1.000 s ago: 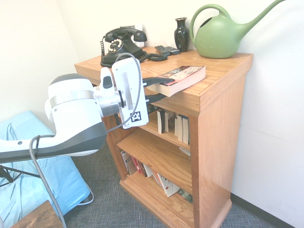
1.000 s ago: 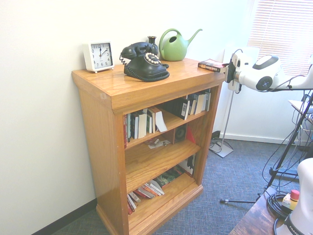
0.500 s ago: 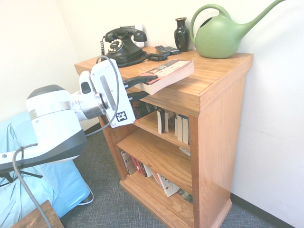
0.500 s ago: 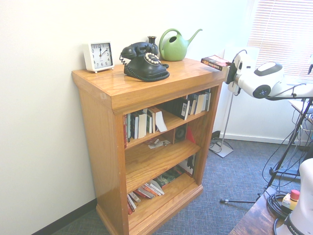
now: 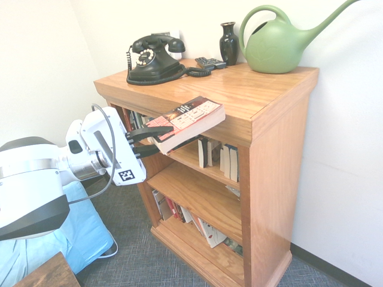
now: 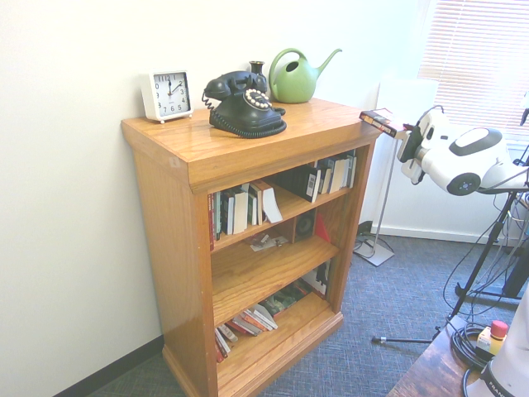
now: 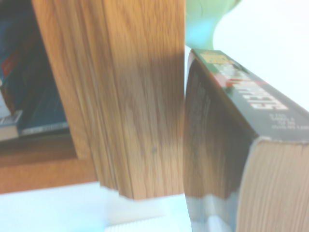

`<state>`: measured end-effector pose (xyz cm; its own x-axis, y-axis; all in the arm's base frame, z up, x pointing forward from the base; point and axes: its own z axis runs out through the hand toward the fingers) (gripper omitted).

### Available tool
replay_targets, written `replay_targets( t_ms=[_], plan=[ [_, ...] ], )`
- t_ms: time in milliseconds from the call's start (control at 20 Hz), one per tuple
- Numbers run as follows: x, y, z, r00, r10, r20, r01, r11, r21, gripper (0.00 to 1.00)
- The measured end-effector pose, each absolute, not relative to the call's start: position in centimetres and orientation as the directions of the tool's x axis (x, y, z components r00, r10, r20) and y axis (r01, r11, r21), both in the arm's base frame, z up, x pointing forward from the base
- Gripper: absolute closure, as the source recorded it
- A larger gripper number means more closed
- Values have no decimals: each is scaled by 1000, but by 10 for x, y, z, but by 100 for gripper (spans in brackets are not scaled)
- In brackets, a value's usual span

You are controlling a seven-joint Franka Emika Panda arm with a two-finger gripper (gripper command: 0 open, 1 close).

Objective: Organize the shelf

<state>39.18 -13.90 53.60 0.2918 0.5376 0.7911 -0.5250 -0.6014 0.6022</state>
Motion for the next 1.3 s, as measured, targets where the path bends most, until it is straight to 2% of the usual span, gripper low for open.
replay_targets(
  t_ms=[450, 1300],
  plan=[
    [363, -124, 514, 271, 502, 821, -534, -632, 562, 100],
    [367, -112, 484, 310, 502, 807, -488, -644, 589, 100]
  ],
)
